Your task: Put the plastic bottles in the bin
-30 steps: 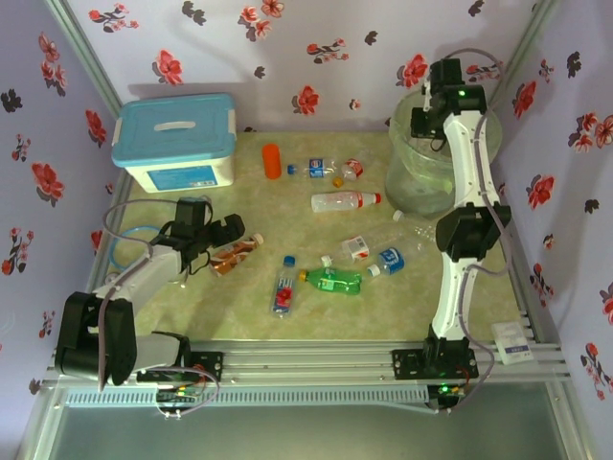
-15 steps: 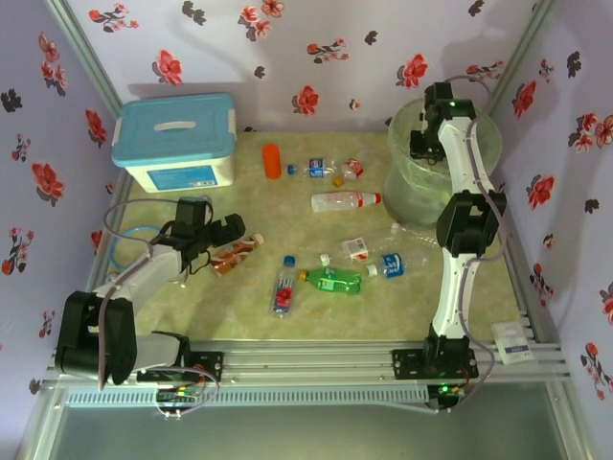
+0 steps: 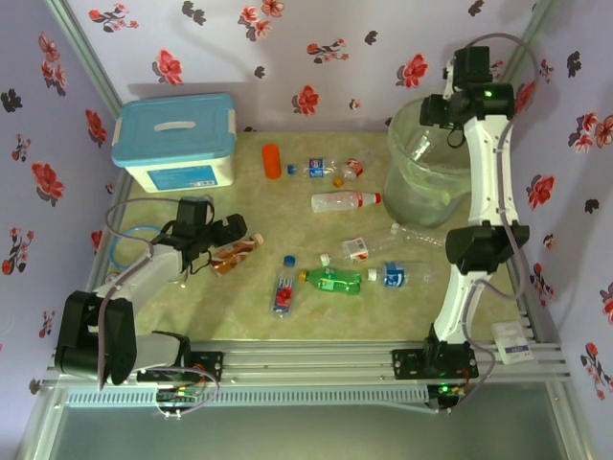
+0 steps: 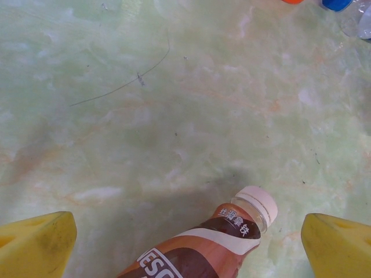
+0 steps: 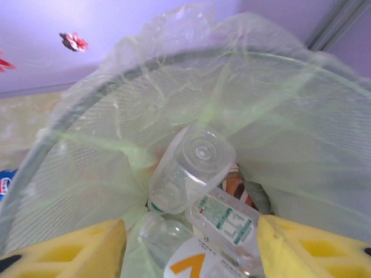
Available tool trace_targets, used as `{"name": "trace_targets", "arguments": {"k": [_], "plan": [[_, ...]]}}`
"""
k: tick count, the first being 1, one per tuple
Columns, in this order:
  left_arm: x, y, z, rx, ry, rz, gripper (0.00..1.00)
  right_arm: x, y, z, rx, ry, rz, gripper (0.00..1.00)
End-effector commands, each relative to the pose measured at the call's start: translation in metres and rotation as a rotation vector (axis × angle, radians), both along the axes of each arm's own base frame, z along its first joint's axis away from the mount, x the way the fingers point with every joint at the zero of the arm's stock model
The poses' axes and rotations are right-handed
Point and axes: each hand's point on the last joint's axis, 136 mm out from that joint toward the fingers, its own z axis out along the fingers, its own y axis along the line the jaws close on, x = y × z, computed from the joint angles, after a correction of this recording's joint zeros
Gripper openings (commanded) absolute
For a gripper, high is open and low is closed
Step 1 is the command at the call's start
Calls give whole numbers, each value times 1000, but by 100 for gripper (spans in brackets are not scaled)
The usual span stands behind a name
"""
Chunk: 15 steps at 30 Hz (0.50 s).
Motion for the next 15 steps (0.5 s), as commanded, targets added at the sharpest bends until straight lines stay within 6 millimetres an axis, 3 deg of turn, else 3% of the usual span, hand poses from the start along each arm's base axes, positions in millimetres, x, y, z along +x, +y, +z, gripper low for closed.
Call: {"name": "trace_targets", "arguments": {"k": [1, 6, 11, 15], "plan": [[4, -7, 13, -7, -35, -34, 100, -24, 7, 36, -14, -95, 18, 66], [1, -18, 17, 12, -56, -94, 100, -70, 31, 64, -1, -167, 65, 70], [-1, -38, 28, 55, -79, -211, 100, -109, 55, 50, 53, -132, 114, 70], [-7, -73, 43, 66, -118, -392, 100, -138, 76, 30, 105, -97, 183, 72]]}}
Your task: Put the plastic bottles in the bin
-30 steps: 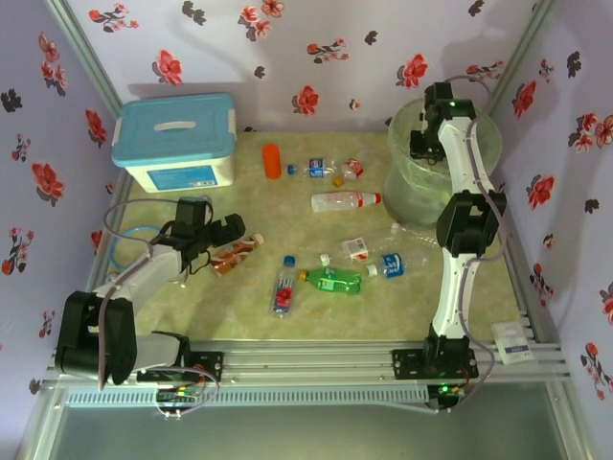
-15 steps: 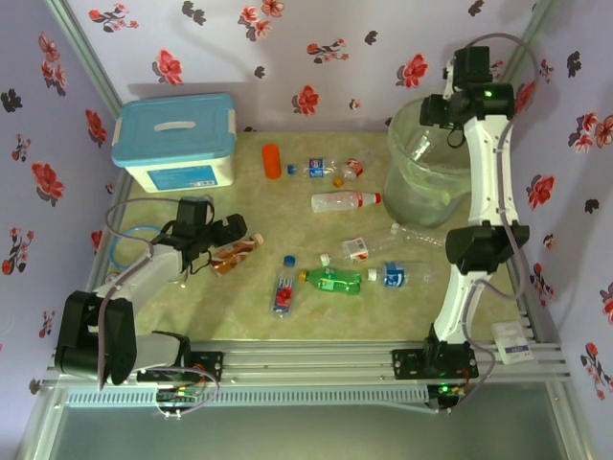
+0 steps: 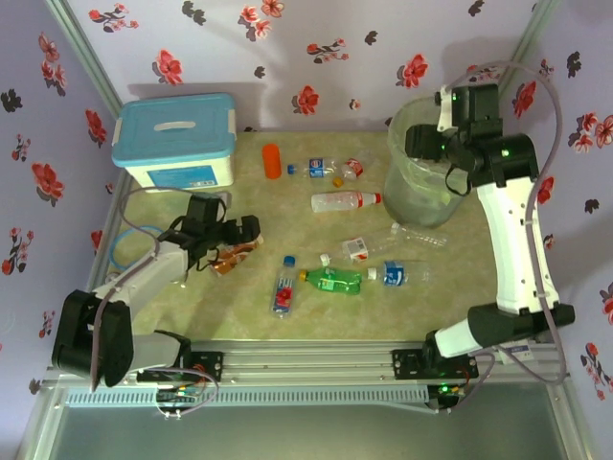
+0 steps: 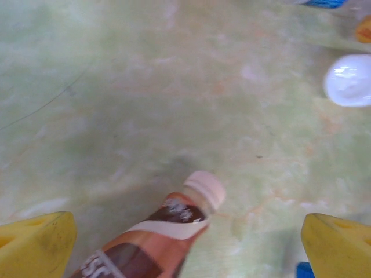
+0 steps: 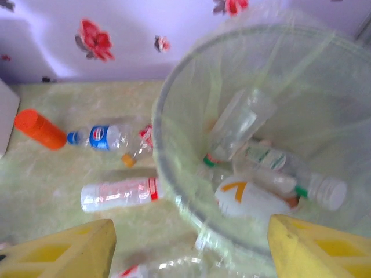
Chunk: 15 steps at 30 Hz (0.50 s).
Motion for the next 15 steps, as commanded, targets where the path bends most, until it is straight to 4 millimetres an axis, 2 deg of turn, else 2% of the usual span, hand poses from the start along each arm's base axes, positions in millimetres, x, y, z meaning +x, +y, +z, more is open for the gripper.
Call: {"name": "trace_targets", "arguments": {"k": [1, 3, 7, 11, 15], "plan": [[-5, -36, 21, 26, -62, -213, 100, -16, 19, -16, 58, 27, 48, 72], [-12, -61, 24, 44, -75, -335, 100, -22, 25, -27, 95, 42, 73, 73], [-27, -114, 23, 110, -85, -569, 100, -27, 21, -41, 111, 50, 38, 77], [-33, -171, 20, 137, -106, -767, 100, -22, 22, -35, 164, -16, 22, 82], [-30, -217, 6, 184, -93, -901, 100, -19, 16, -27, 188, -71, -7, 84]]}}
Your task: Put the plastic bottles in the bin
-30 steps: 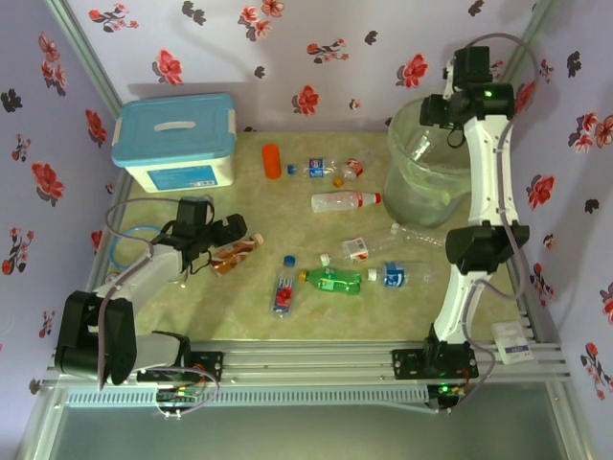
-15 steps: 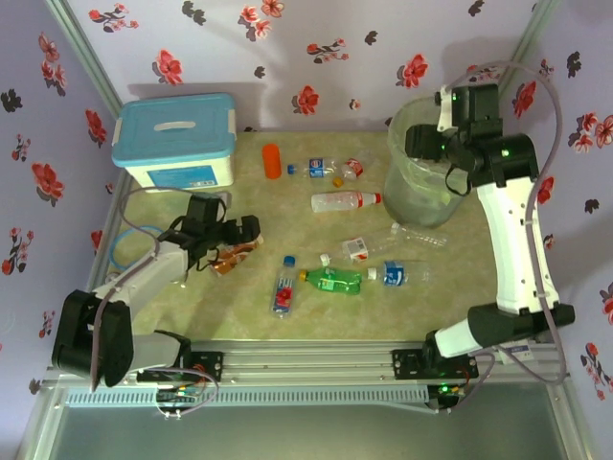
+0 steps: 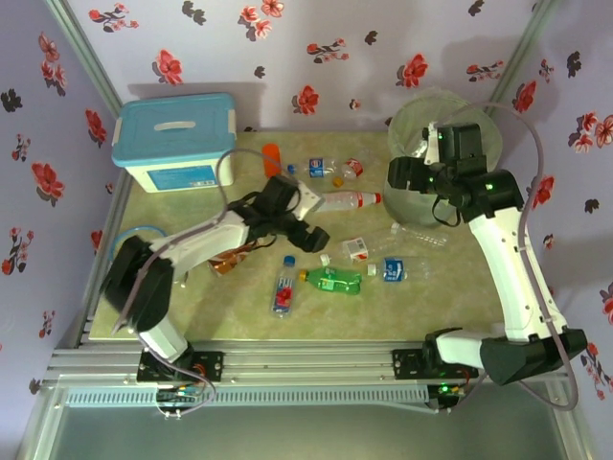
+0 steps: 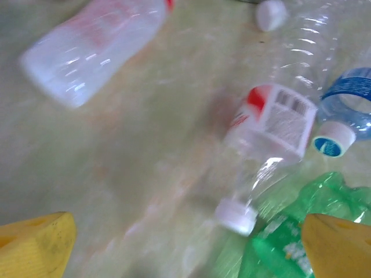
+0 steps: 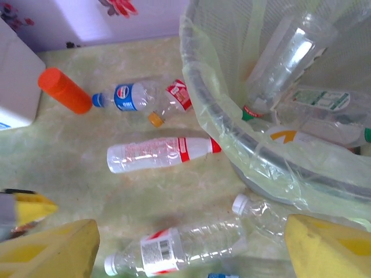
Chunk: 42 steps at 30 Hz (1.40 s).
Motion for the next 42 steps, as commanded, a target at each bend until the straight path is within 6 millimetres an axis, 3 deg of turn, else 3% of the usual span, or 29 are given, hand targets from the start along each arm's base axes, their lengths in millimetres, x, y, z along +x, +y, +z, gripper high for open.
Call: {"name": "trace_targets", "arguments": {"k": [1, 10, 17, 28, 34, 42], "plan": [[-5, -29, -13, 66, -11, -160, 100, 5, -6, 26, 67, -111, -45, 85], [-19, -72, -48, 161, 14, -326, 99, -7, -34, 25, 84, -123, -106, 84], [-18, -81, -74, 198, 56, -339, 93, -11, -39, 22, 86, -119, -114, 85], [-12, -90, -94, 217, 74, -343, 82, -16, -45, 17, 78, -108, -131, 84], [-10, -92, -97, 221, 72, -345, 68, -17, -50, 14, 65, -100, -142, 85], [-7, -84, -77, 211, 24, -338, 57, -17, -52, 8, 60, -85, -153, 84]]}}
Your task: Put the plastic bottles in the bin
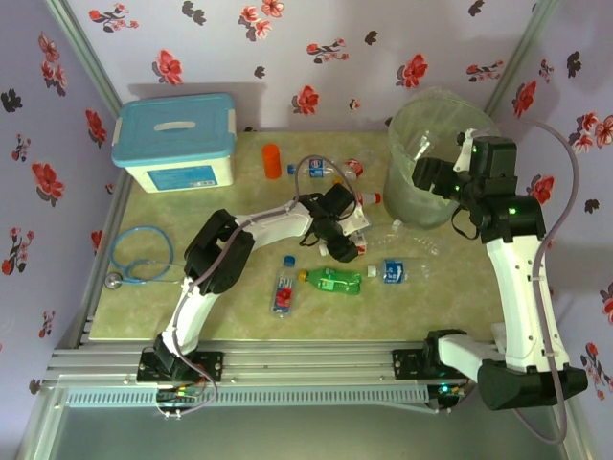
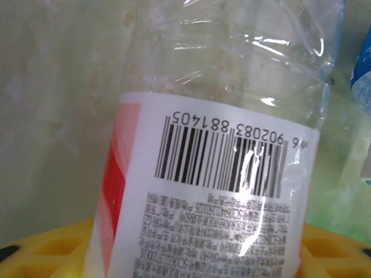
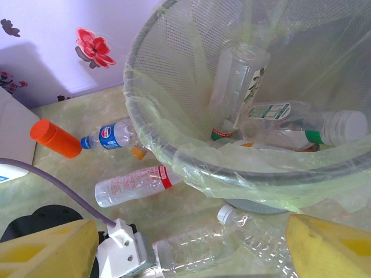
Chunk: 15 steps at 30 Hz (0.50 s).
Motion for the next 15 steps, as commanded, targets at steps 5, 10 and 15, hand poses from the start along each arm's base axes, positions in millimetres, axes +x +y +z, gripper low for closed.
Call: {"name": "trace_targets", "arguments": {"k": [5, 10, 15], "plan": [[10, 21, 40, -51, -79, 31, 54, 1, 5, 0, 27, -10, 22, 84], [27, 49, 83, -150, -168, 143, 54, 13, 36, 18, 119, -68, 117, 84], [53, 85, 139, -331, -274, 364, 50, 32, 83, 26, 177, -96, 242, 84]]}}
